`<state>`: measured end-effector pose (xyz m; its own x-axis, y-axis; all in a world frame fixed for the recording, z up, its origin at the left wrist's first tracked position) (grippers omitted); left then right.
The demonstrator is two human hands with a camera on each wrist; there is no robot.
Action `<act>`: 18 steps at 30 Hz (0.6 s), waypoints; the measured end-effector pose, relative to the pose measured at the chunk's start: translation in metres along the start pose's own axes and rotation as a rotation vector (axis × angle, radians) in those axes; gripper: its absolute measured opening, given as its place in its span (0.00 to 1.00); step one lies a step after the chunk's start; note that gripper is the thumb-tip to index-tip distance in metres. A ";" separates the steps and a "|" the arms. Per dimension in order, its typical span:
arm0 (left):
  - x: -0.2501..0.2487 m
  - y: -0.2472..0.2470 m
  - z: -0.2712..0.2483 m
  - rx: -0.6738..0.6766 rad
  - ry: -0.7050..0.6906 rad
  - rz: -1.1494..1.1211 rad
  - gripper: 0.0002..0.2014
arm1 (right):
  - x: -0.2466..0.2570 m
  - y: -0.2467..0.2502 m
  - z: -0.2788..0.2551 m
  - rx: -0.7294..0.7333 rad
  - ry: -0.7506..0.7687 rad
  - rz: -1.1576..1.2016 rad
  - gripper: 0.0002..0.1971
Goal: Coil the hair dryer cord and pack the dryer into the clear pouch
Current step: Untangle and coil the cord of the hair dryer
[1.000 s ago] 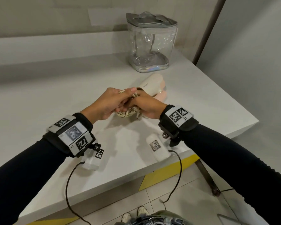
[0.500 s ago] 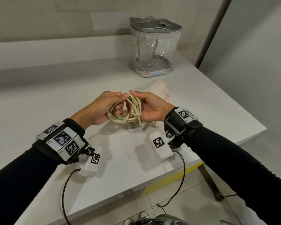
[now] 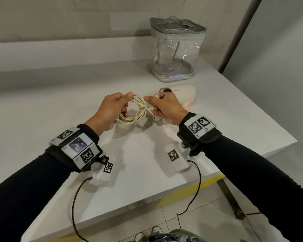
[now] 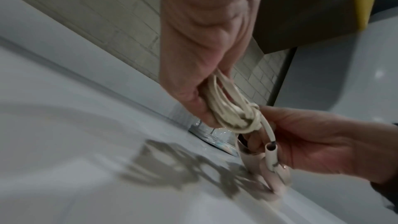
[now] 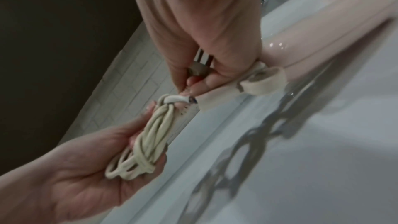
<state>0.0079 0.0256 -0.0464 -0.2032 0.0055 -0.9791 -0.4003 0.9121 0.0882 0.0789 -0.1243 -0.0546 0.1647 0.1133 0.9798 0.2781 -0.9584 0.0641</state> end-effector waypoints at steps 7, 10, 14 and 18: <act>0.020 0.006 0.012 0.017 0.171 0.277 0.18 | -0.011 -0.011 -0.007 0.071 -0.077 -0.124 0.09; 0.018 0.001 0.006 0.093 0.080 0.783 0.17 | -0.017 -0.017 -0.009 0.032 -0.022 -0.343 0.10; 0.012 -0.025 -0.013 0.213 -0.270 1.275 0.31 | -0.005 -0.022 -0.011 0.022 0.065 -0.589 0.09; 0.037 -0.036 -0.025 0.487 -0.171 1.396 0.50 | 0.014 -0.013 -0.011 0.074 0.159 -0.844 0.16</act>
<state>-0.0075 -0.0173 -0.0808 -0.0429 0.9845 -0.1701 0.3618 0.1740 0.9159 0.0677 -0.1135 -0.0398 -0.2581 0.7369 0.6248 0.3093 -0.5497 0.7760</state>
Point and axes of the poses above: each hand's wrist, its own z-axis towards the middle knuckle, its own y-axis out of the back of the hand, x = y × z, the point moved 4 cm from there along z, towards the middle knuckle, and after that the axes turned 6 degrees about -x, right-handed, at the moved point
